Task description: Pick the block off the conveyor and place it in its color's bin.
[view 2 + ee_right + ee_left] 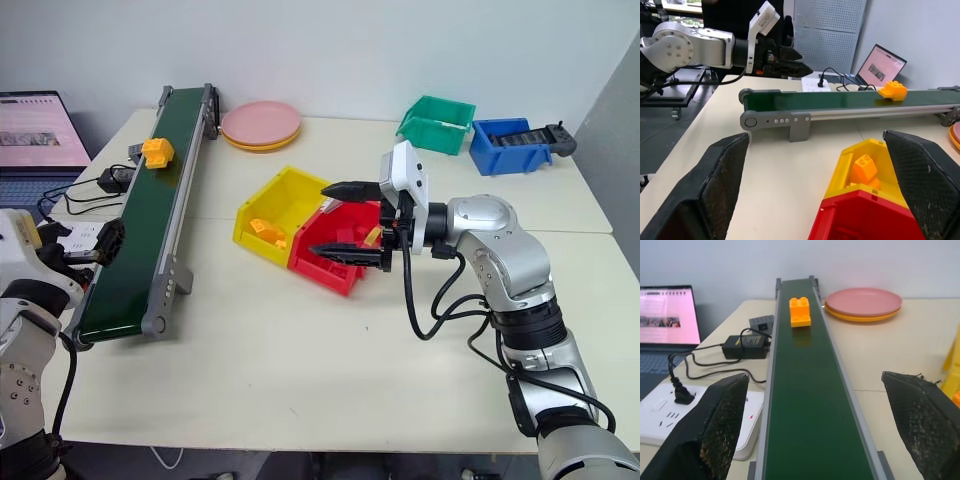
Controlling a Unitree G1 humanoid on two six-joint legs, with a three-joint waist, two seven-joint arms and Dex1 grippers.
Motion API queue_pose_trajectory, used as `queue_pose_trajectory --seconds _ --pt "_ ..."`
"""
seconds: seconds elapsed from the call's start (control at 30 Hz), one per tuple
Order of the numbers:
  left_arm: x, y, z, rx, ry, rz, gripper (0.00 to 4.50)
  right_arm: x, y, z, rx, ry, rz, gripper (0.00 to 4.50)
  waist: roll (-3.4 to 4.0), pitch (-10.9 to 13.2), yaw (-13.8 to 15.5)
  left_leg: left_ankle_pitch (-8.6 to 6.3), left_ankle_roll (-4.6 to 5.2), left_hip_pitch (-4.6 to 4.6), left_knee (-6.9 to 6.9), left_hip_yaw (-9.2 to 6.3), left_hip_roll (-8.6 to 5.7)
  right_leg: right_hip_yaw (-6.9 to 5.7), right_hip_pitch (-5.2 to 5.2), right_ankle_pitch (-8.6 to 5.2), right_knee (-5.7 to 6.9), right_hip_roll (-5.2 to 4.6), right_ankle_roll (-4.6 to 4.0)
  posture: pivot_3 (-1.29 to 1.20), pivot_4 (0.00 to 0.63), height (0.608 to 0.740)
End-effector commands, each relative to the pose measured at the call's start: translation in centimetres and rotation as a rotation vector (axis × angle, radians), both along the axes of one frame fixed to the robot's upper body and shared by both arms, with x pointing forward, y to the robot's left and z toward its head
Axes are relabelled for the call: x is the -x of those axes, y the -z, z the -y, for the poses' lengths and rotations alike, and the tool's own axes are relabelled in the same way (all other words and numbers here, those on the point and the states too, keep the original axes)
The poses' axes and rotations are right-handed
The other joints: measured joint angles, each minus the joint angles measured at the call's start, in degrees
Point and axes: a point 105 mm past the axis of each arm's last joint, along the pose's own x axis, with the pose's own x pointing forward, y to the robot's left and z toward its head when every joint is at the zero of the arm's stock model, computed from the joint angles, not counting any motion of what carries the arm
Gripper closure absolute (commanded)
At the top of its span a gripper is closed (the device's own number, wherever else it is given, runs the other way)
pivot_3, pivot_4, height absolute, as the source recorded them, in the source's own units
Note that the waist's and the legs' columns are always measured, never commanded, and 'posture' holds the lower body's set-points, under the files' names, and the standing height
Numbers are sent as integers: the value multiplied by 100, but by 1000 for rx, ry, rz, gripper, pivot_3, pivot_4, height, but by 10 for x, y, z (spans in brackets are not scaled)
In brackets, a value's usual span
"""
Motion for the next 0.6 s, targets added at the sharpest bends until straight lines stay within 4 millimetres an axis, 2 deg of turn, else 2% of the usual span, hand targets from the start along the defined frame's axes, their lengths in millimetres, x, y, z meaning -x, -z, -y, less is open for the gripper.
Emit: queue_pose_trajectory --seconds 0.03,0.33,0.6 --pt "-8 0 -1 -18 2 -41 74 6 -10 2 -4 -10 60 0 0 0 0 0 0 -1 0 0 0 0 0 0 0 0 0 0 150 740" --pt "-29 16 -2 17 2 -107 74 7 -8 3 17 -1 68 0 0 0 3 0 0 -3 0 0 0 0 -3 0 -2 -1 0 0 150 740" --pt "-36 16 -6 31 -20 -121 74 9 -8 3 35 -2 72 0 0 0 3 0 -1 -4 -2 1 0 1 -5 0 -2 -1 0 0 150 740"
